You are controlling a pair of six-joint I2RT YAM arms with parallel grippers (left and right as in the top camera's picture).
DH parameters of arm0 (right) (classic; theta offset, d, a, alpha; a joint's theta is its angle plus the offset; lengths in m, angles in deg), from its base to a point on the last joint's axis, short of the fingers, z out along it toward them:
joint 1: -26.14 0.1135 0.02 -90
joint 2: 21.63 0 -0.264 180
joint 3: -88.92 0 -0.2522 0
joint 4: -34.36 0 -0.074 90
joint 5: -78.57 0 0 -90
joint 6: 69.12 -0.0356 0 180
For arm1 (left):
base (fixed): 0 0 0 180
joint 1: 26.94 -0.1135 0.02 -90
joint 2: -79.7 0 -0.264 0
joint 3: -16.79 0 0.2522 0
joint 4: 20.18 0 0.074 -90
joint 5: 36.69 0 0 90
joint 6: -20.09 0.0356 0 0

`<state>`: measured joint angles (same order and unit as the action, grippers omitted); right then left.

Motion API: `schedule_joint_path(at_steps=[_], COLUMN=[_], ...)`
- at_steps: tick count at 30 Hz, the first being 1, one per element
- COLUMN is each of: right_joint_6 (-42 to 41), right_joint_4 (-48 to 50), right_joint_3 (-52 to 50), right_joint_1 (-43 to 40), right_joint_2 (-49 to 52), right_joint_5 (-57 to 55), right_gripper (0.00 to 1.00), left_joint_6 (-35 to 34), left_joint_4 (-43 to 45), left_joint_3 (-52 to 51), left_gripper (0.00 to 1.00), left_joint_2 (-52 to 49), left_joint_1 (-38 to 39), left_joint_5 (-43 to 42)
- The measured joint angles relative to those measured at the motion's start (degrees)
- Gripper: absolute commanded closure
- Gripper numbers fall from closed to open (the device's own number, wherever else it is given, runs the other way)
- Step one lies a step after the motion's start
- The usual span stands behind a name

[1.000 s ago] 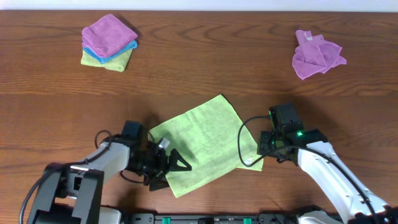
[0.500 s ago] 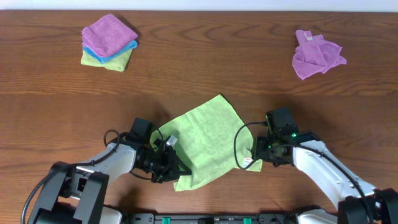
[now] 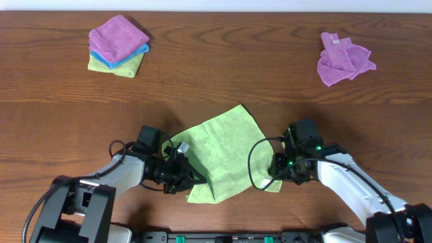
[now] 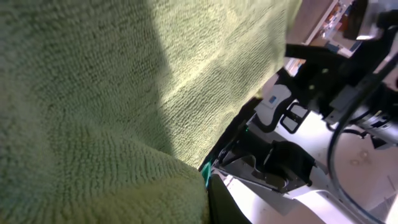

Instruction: Fold the cloth

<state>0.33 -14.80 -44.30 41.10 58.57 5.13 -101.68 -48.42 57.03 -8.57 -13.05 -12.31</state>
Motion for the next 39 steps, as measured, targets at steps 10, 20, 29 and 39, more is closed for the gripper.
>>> schedule_joint_path(at_steps=[10,20,29,39], right_joint_6=[0.2,0.2,0.3,-0.1], right_joint_4=[-7.0,-19.0,-26.9,-37.7], right_joint_3=[0.0,1.2,9.5,18.8], right_joint_1=[0.0,0.0,0.0,0.0], right_joint_2=[-8.3,-32.9,-39.4,-39.5], right_joint_5=[0.4,-0.5,-0.6,-0.7], right_gripper=[0.99,0.99,0.99,0.99], left_joint_6=[-0.4,-0.4,1.7,-1.8], left_joint_4=[1.7,1.9,-12.0,-26.7], left_joint_3=[4.4,13.3,13.8,14.0], left_gripper=[0.94,0.94,0.94,0.94], left_joint_2=[0.0,0.0,15.5,34.0], left_joint_1=[-2.0,-4.8,-4.8,-4.8], left_joint_5=[-4.5,-12.0,-10.3,1.5])
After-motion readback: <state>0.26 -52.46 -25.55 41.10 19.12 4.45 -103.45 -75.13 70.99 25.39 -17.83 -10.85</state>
